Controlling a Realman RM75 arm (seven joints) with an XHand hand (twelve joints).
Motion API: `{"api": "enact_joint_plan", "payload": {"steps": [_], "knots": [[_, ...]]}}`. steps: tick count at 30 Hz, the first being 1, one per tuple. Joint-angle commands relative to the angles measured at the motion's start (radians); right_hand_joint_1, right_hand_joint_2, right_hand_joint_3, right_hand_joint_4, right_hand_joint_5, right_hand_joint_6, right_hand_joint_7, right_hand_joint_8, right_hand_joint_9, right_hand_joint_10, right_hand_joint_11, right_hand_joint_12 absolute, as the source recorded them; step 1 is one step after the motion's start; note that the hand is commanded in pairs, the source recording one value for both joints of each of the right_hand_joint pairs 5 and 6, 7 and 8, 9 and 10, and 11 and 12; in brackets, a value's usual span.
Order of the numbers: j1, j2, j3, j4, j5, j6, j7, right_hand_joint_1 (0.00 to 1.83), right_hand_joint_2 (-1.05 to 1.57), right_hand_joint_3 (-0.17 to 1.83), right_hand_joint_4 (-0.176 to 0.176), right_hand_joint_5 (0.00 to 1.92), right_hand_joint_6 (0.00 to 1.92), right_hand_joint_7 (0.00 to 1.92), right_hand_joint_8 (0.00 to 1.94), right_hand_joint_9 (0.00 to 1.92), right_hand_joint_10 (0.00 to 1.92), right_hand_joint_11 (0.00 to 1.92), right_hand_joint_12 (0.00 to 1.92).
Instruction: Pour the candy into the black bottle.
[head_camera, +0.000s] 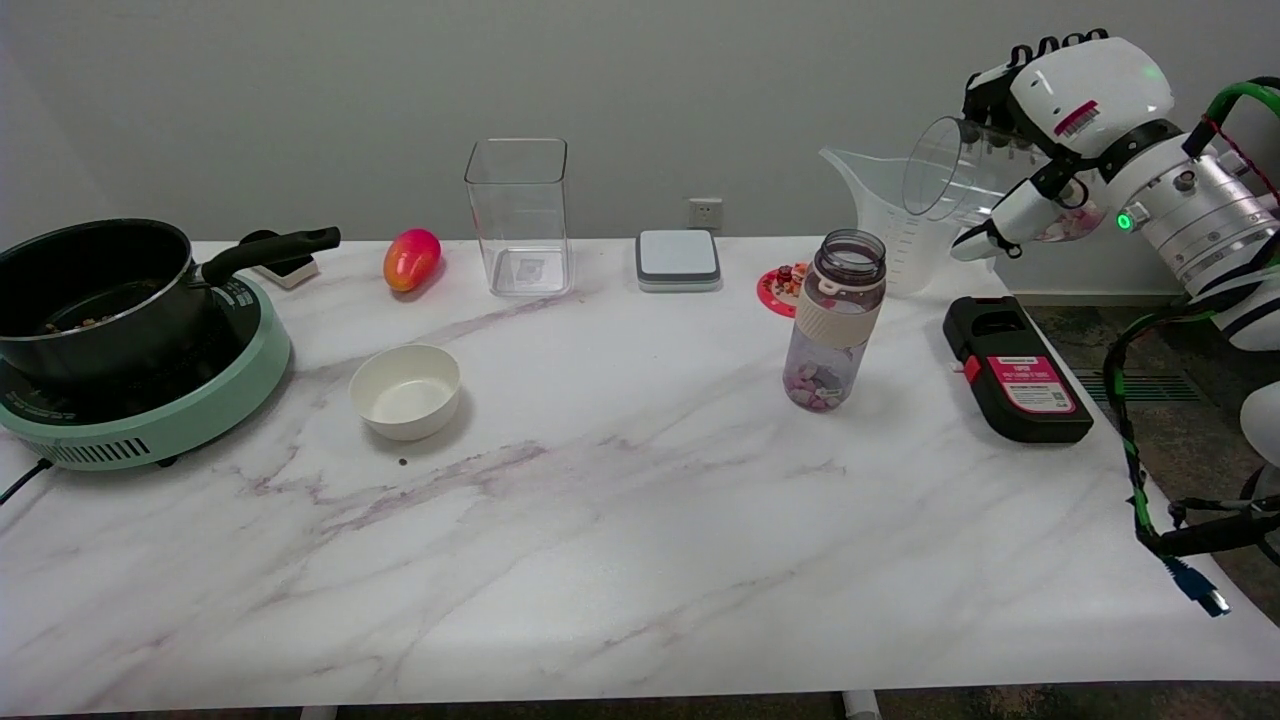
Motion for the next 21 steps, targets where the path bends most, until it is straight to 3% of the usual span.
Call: {"api": "enact_joint_plan", "payload": {"steps": [1,21], "knots": [[-0.061,0.062,-0.008,0.031,-0.118,-0.002,0.012,1.46,0.93,1.06,0.000,1.19,1.19,1.52,1.52,1.51,1.51,1.27,1.27],[-0.066,0.151,-0.021,0.035,-0.208,-0.037,0.056,1.46,0.95,1.04,0.000,1.22,1.22,1.53,1.53,1.50,1.50,1.26,1.26]]}}
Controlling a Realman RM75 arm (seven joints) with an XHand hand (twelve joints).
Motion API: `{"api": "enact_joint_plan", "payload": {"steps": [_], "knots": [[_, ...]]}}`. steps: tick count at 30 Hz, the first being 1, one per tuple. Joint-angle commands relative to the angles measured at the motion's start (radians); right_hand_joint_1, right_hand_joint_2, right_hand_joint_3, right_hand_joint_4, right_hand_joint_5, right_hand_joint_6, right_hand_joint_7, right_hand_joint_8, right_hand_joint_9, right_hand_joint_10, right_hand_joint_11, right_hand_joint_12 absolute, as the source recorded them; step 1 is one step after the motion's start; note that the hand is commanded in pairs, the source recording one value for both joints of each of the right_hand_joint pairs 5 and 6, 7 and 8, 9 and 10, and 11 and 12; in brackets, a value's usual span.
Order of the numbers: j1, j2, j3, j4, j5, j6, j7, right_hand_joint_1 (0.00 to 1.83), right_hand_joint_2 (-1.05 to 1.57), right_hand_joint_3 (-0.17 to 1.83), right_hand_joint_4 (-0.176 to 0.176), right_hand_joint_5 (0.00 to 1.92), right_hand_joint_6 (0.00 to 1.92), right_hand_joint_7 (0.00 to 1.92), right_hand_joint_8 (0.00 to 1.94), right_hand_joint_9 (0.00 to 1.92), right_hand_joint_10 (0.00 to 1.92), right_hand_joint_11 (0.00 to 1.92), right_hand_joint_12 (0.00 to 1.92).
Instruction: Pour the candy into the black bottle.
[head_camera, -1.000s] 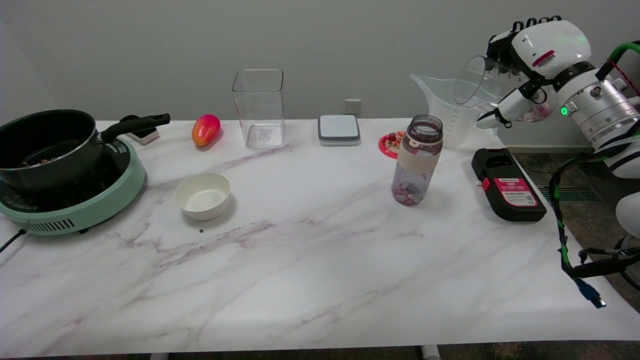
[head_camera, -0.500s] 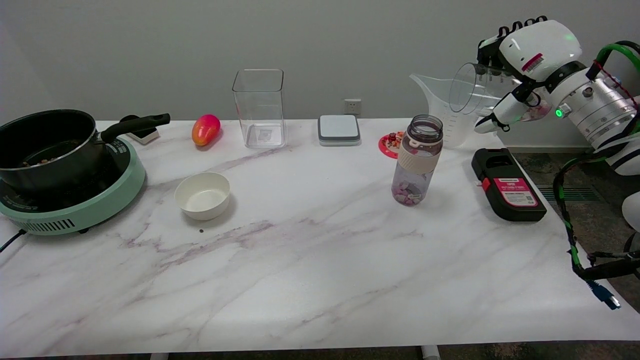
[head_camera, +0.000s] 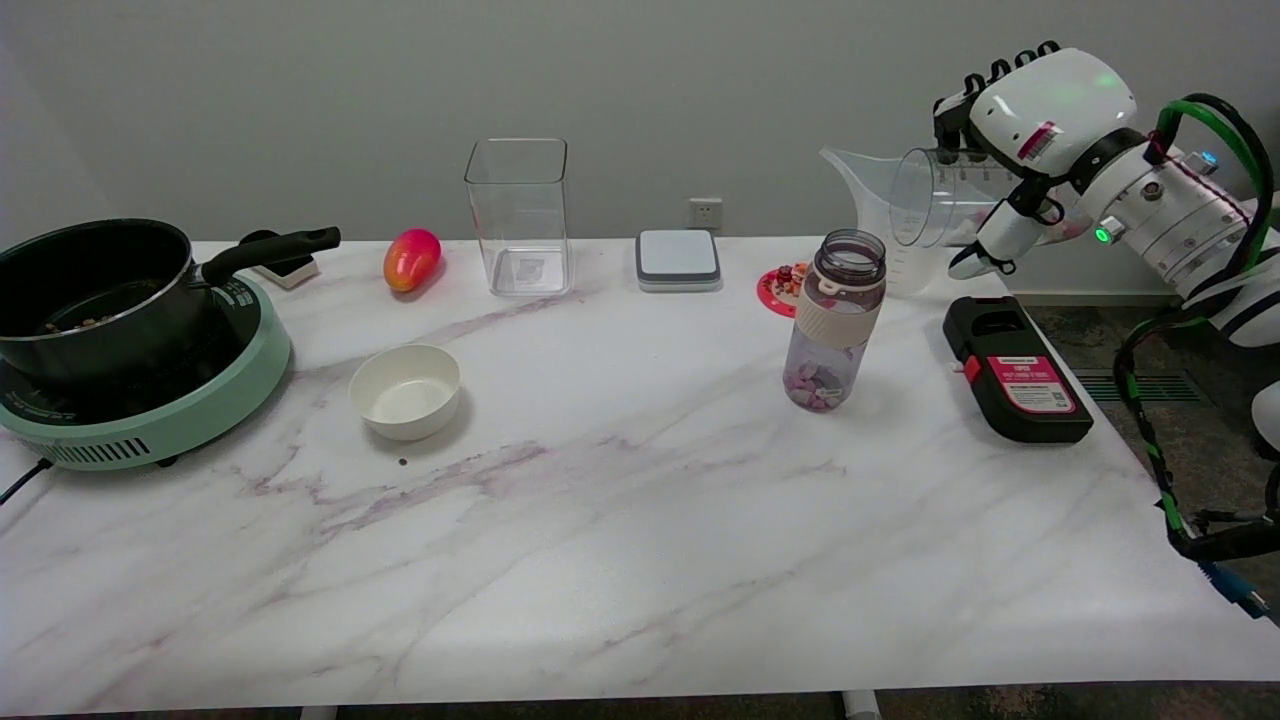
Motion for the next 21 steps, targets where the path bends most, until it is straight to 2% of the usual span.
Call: {"api": "enact_joint_plan", "payload": {"steps": [1,21], "knots": [[-0.015,0.074,-0.010,0.009,-0.067,-0.020,0.021,1.46,0.95,1.04,0.000,1.22,1.22,1.52,1.52,1.50,1.50,1.26,1.26],[0.001,0.103,-0.018,0.025,-0.121,-0.046,0.031,1.47,0.92,1.04,0.000,1.23,1.23,1.52,1.52,1.49,1.49,1.25,1.25]]}}
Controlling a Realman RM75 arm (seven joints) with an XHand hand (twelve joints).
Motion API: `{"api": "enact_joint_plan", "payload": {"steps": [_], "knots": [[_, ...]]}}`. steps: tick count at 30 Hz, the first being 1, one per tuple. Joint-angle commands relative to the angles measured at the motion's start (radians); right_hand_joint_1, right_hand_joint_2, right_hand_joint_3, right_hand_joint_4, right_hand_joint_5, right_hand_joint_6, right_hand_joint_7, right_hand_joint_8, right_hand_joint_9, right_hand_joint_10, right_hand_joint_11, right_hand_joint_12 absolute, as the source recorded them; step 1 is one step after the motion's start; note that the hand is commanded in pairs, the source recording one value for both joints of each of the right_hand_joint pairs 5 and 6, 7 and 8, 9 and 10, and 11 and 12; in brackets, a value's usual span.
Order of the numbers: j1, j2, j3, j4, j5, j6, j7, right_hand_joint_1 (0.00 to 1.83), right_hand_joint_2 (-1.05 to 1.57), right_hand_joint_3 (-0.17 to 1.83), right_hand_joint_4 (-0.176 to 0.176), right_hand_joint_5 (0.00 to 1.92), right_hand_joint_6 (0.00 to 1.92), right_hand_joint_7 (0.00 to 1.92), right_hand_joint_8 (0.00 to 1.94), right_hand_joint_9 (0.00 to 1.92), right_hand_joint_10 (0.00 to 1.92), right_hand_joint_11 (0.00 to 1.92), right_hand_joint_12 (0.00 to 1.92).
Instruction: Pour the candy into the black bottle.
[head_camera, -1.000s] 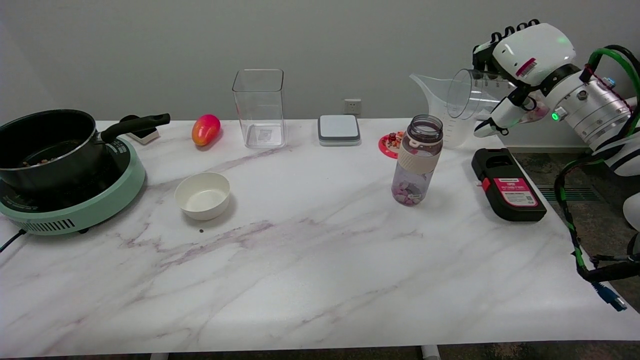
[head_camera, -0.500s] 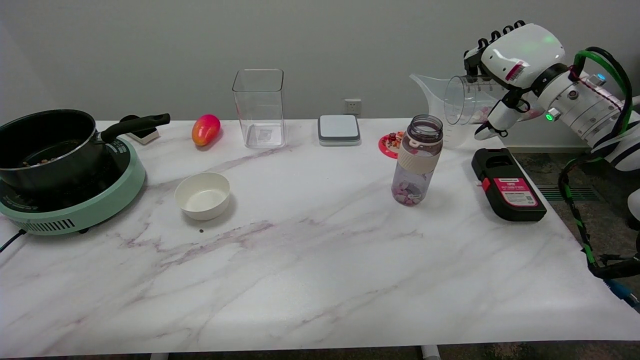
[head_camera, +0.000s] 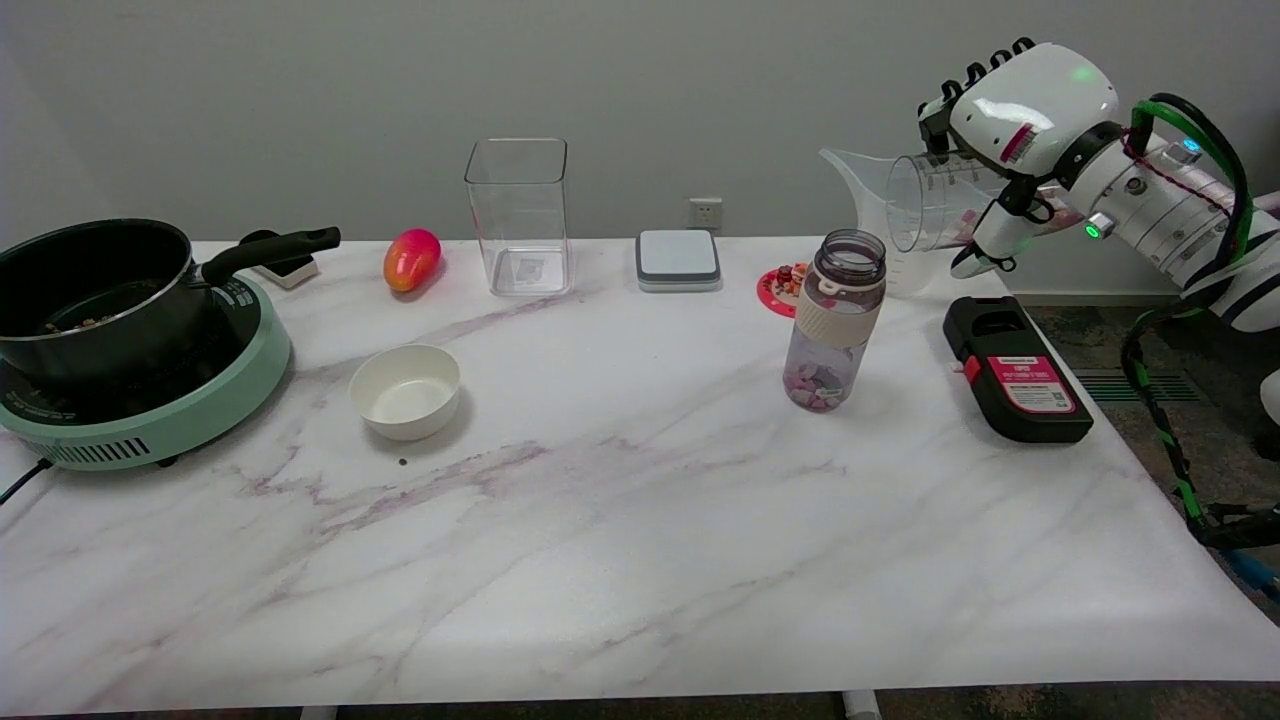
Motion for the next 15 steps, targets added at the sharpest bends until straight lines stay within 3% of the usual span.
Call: {"api": "enact_joint_plan", "payload": {"steps": [1,15], "knots": [[0.016,0.035,-0.014,0.013,-0.042,-0.025,0.012,1.47,0.92,1.04,0.000,1.23,1.23,1.52,1.52,1.49,1.49,1.25,1.25],[0.098,0.054,-0.089,0.020,-0.035,-0.063,0.023,1.47,0.93,1.03,0.000,1.24,1.24,1.52,1.52,1.48,1.48,1.24,1.24]]}}
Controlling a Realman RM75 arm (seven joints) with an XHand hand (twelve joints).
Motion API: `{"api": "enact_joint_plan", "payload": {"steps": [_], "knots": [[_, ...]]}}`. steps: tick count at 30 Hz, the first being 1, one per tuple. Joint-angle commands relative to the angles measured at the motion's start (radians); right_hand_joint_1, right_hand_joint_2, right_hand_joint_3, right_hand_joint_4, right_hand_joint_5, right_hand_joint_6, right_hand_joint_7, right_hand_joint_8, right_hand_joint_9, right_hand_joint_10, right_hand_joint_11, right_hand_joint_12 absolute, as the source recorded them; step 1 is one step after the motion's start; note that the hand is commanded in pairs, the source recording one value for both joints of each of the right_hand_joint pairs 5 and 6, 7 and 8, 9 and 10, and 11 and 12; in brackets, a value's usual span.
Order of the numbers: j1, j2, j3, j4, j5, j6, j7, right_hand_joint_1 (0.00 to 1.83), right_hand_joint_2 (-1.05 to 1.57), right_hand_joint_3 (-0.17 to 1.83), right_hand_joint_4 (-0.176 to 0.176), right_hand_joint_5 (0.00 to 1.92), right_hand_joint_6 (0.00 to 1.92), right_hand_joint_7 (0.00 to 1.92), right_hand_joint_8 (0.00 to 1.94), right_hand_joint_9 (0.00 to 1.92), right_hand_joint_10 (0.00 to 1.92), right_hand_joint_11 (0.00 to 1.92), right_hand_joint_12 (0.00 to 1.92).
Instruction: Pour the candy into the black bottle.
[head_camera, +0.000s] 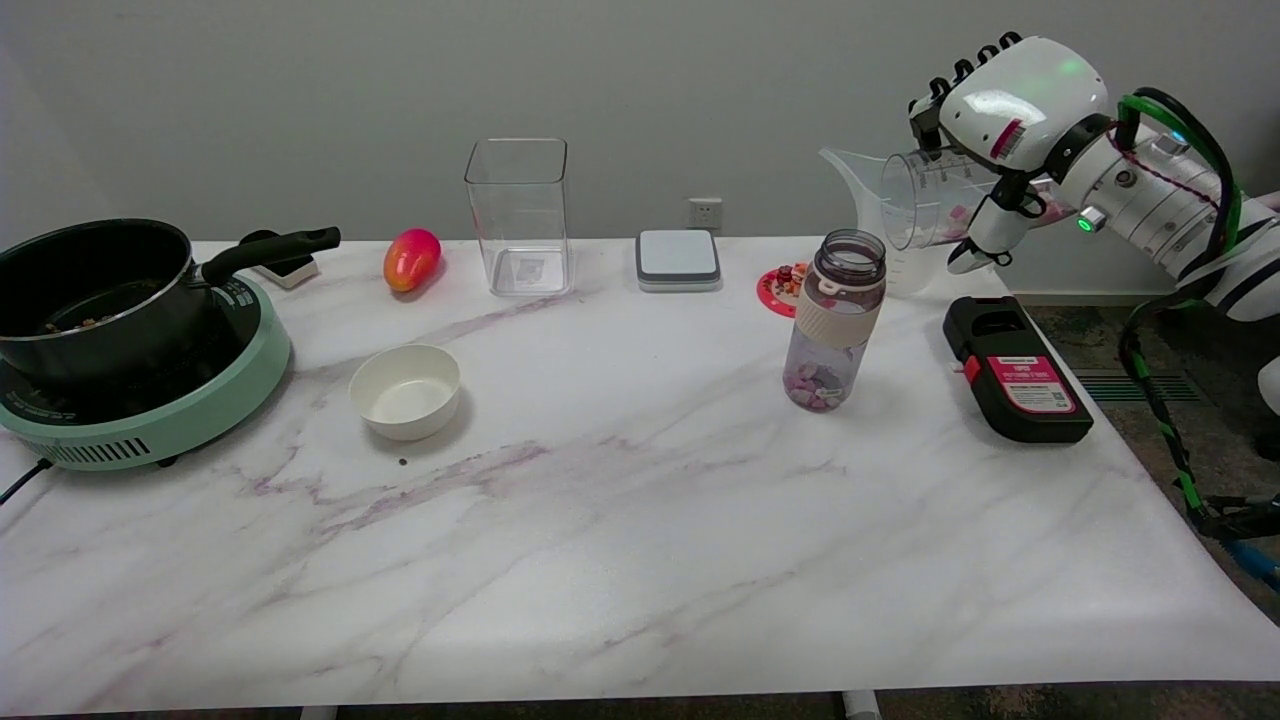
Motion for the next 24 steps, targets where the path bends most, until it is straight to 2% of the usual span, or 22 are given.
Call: {"api": "enact_joint_plan", "payload": {"steps": [1,24], "knots": [[0.077,0.026,-0.073,0.010,-0.006,-0.040,0.011,1.47,0.93,1.03,0.000,1.24,1.24,1.52,1.52,1.48,1.48,1.24,1.24],[0.108,0.055,-0.110,0.029,-0.018,-0.117,0.012,1.47,0.94,1.00,0.000,1.26,1.26,1.52,1.52,1.49,1.49,1.25,1.25]]}}
